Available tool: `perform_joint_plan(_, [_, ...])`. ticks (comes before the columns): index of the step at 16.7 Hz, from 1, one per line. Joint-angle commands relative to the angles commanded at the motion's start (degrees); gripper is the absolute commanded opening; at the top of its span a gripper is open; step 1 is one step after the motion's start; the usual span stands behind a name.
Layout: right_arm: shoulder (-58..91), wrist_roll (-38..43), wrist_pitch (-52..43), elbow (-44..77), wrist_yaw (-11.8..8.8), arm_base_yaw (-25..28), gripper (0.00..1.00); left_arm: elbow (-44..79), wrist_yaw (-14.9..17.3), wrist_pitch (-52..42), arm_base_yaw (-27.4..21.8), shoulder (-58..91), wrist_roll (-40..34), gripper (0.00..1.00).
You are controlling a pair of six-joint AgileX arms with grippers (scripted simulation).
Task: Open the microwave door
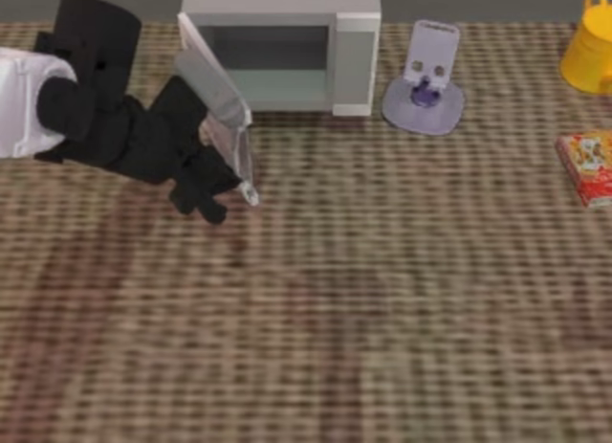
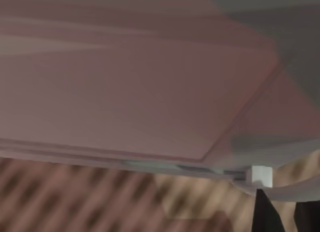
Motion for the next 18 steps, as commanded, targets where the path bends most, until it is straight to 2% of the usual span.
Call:
perform_joint_plan(9, [0.0, 0.0, 0.0, 0.0, 0.0, 0.0, 1.0, 1.05, 2.33, -2.66, 2.19, 0.42, 5.09, 0.0])
perform_joint_plan(18, [0.0, 0.0, 0.0, 0.0, 0.0, 0.0, 1.0, 1.05, 2.33, -2.66, 2.19, 0.42, 5.09, 0.0])
